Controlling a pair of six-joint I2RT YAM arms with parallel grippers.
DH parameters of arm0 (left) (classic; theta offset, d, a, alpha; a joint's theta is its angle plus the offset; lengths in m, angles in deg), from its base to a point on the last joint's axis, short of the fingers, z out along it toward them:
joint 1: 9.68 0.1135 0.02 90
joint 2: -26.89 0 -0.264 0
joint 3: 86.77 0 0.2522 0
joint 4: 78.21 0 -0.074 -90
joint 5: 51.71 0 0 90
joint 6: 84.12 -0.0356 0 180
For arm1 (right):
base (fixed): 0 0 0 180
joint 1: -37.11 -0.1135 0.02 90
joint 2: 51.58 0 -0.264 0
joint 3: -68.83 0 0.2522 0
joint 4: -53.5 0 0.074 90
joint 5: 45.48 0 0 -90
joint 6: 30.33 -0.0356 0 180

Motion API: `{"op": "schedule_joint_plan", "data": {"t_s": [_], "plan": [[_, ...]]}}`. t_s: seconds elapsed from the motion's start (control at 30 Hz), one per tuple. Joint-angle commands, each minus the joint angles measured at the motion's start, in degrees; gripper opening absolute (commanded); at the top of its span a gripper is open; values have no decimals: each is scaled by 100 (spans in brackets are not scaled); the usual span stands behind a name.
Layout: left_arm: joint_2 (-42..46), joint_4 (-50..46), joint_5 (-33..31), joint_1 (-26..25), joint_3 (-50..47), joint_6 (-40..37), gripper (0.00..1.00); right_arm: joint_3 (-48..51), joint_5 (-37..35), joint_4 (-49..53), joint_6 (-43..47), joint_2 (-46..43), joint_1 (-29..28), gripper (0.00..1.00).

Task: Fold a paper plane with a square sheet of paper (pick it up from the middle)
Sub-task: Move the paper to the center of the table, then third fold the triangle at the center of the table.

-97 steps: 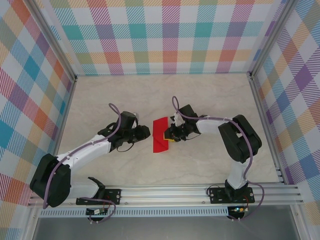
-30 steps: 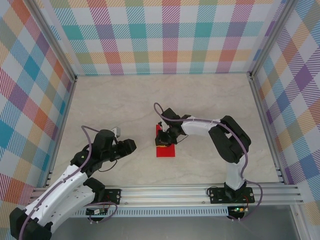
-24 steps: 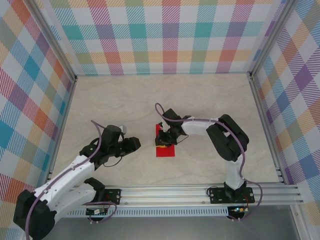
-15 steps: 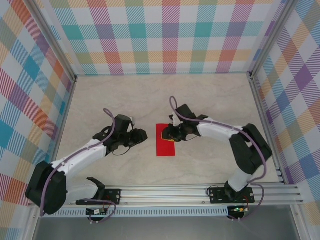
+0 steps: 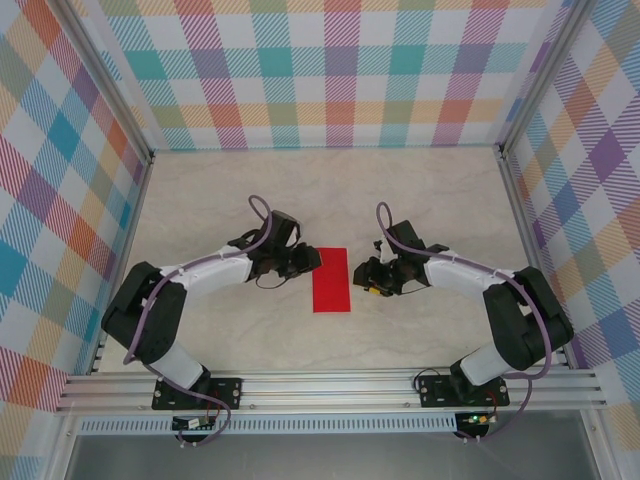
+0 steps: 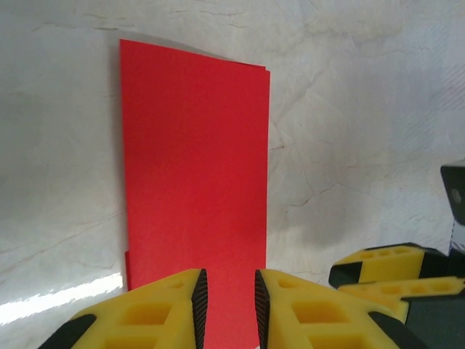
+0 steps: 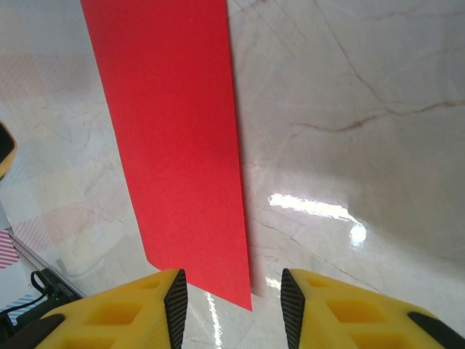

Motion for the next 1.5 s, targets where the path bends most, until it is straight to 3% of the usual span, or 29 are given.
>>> {"op": "schedule_joint_plan", "data": {"t_s": [0.0,0.5,1.47], "plan": [[-300,53,137,-52,228,-69,24,13,308,-194,-69,75,-39,41],[-1152,64,102,-61,703,-3,21,-338,546,51,341,456,-40,46],[-1612,117,-237,-66,550,-87,17,-318,912,-203,479,888,-45,51]]}}
